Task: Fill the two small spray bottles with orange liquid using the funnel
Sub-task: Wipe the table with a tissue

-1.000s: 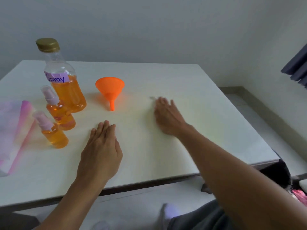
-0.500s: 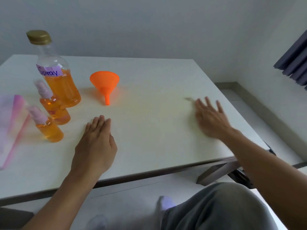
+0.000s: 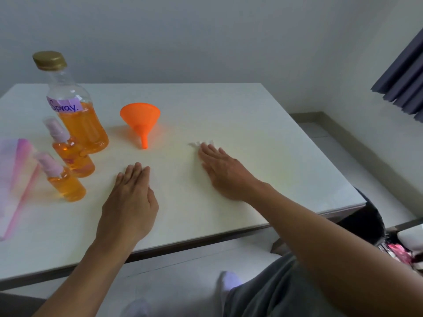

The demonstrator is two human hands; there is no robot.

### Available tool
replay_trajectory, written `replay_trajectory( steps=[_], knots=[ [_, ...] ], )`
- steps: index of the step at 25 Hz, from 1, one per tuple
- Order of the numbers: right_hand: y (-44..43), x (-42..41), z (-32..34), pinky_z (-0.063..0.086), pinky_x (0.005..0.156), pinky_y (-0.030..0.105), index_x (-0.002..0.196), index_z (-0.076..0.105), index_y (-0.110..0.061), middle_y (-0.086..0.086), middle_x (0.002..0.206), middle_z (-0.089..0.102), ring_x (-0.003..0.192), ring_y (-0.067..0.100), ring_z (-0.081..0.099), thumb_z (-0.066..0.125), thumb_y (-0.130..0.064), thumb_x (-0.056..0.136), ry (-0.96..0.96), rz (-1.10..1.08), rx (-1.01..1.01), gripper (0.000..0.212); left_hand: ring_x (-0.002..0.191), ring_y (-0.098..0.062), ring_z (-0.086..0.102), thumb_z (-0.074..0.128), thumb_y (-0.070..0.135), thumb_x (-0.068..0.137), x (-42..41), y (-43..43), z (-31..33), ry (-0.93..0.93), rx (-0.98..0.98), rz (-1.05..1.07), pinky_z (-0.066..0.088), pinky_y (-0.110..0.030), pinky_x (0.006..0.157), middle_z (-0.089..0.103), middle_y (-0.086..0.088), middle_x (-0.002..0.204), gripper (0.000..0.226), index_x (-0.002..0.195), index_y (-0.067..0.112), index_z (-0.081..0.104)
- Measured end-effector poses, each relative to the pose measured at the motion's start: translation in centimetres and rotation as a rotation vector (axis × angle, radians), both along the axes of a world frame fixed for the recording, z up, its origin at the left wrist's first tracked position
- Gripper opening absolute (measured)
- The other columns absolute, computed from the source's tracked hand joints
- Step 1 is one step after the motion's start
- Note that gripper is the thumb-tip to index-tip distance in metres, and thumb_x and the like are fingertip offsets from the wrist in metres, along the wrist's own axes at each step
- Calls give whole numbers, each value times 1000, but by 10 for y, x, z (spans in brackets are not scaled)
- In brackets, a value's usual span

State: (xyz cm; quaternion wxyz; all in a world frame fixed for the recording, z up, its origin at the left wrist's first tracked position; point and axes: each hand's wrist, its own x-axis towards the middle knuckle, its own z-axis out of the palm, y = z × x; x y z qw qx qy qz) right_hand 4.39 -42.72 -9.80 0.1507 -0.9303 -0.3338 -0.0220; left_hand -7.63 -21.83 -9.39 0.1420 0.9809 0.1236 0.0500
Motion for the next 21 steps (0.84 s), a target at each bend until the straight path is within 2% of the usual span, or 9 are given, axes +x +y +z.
replay_trajectory(
  steps=[3,5,8,10,11,14,16,18,21],
  knots=[
    [-60,9,5,12,128,38,156,37,-10,4,164,32,153,15,26,45,13,95,-53,132,-96,65,152,-19,3,21,30,103,0,1,-1,-2,-9,1,7,-34,122,7,1,165,55,157,21,17],
    [-105,28,7,10,128,40,153,40,-8,5,162,34,152,23,28,45,21,88,-85,17,-165,72,152,-18,2,20,30,104,0,0,-1,-3,-4,2,6,-33,122,7,1,165,55,157,20,16],
    [-143,46,16,20,124,45,151,44,-14,11,163,33,152,41,23,33,13,86,50,-399,-179,71,152,-18,3,20,29,104,2,-1,-1,-13,8,6,5,-32,122,7,0,165,54,157,19,16],
    [-121,43,19,33,115,45,142,48,-9,19,150,44,141,47,36,27,2,86,92,-593,-106,61,152,-18,4,21,28,104,2,-2,0,-18,-3,8,5,-32,122,9,-1,165,54,157,18,18],
    [-97,37,19,31,116,45,145,44,-5,23,150,43,140,46,38,29,3,89,120,-616,-45,59,152,-18,4,21,28,104,2,-3,0,-17,-3,11,5,-32,121,9,0,165,54,157,18,18],
    [-14,10,19,6,125,39,158,23,1,20,167,18,155,33,16,38,13,89,190,-355,70,71,152,-18,3,21,30,104,1,-2,0,-7,4,10,6,-32,121,7,1,165,55,157,20,16],
    [19,-14,16,0,125,37,159,19,-4,15,169,12,157,27,8,37,18,84,159,-98,62,80,152,-18,2,21,30,104,1,0,0,-5,-9,4,6,-32,120,7,1,165,55,157,20,16],
    [16,-29,9,7,128,40,162,15,-16,7,169,16,157,24,12,34,22,81,220,34,83,92,152,-18,4,21,30,104,1,1,-1,-7,-6,-4,6,-32,121,8,1,165,54,157,20,17],
    [-16,-36,12,39,117,38,159,27,-27,0,155,49,138,25,51,43,17,88,173,-2,161,85,152,-18,5,21,29,103,2,1,-2,-19,-1,-5,6,-32,121,10,0,165,54,157,19,18]
  ],
)
